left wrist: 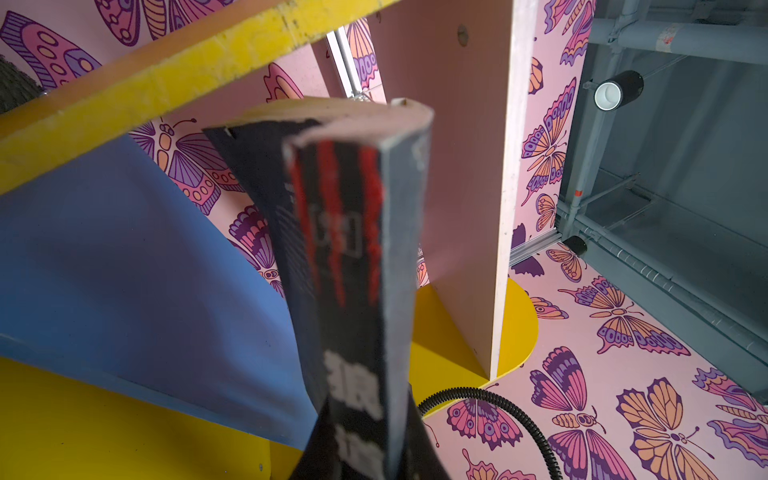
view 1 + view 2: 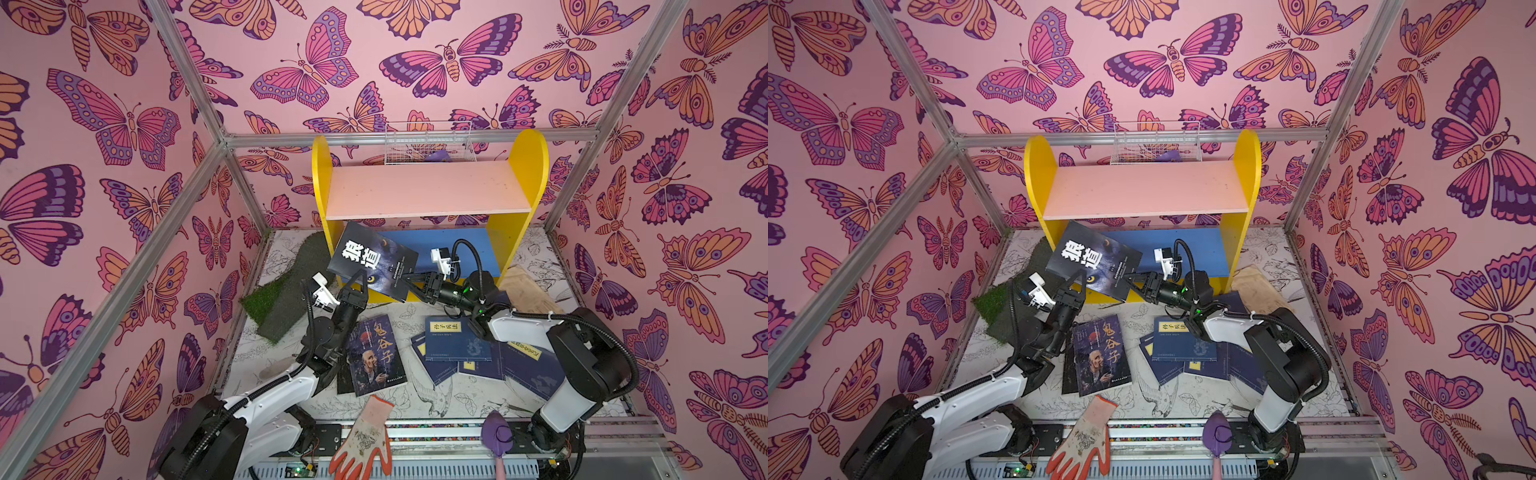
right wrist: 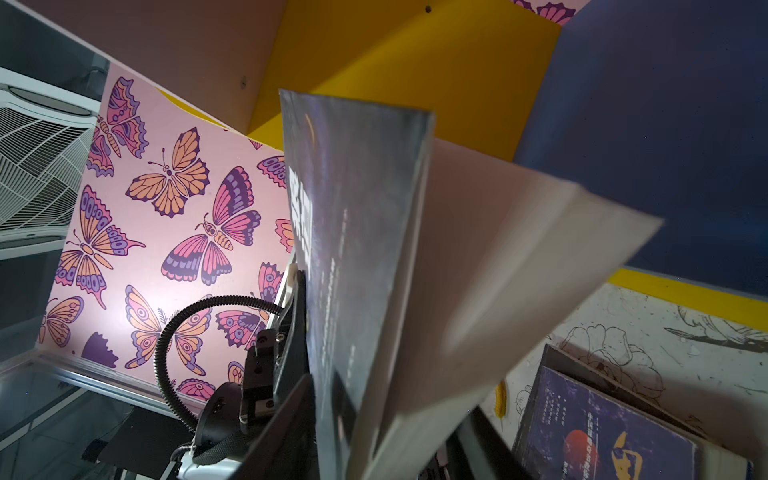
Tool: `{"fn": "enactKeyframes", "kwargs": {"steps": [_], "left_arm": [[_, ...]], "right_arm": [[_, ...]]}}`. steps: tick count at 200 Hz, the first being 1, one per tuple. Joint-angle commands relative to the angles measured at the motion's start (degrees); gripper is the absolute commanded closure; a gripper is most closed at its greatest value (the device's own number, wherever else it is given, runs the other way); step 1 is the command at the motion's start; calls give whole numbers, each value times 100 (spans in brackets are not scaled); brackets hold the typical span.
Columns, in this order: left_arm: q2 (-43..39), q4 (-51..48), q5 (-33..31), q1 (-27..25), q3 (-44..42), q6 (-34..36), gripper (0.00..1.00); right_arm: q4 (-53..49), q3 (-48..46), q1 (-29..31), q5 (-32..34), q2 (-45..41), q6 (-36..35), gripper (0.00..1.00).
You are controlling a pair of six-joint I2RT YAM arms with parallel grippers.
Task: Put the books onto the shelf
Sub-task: 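Carry the black book with the right gripper onto the blue shelf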
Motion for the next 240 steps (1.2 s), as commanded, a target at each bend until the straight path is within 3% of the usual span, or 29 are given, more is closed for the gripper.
{"fn": "enactKeyframes", "kwargs": {"steps": [1,20,36,43,45,50,57,70,83,127,163,193,240], "left_arm": [[13,671,43,-74,113,46,100],[41,644,-5,-81,30,42,100],[-43,315,-1,-79,-25,-11,100],[-131,28,31,-78,-5,-19,94],[-163,-75,43,-79,2,-20,92],[-239,-331,62,-80,21,-20,70],[-371,-664,101,-82,51,8,55],[-662,-1237,111,-81,72,120,36],[-1058,-1963,4,-83,61,178,25],[-2927,-5709,-1050,-90,311,-35,17],[-3875,-8733,-2063,-84,659,-831,17],[-4177,-9556,-2230,-87,669,-1192,17],[-3919,-9637,-2142,-84,772,-1202,16]], "right_arm": [[564,277,65,93,-8,337,62],[443,256,65,343,-193,179,78],[-279,349,57,313,-460,-282,87],[-719,394,54,316,-597,-601,90],[-829,420,49,316,-613,-702,90],[-1220,473,46,328,-772,-947,92],[-1741,566,31,369,-924,-1265,95],[-2352,683,-58,398,-1069,-1699,98],[-2680,797,-210,364,-1101,-1932,100],[-3256,1436,-662,-180,-703,-2344,100],[-3824,2085,-665,-229,-107,-2783,100],[-4216,2625,-664,-364,374,-2851,100],[-5516,3664,-664,-536,1005,-3166,100]]}}
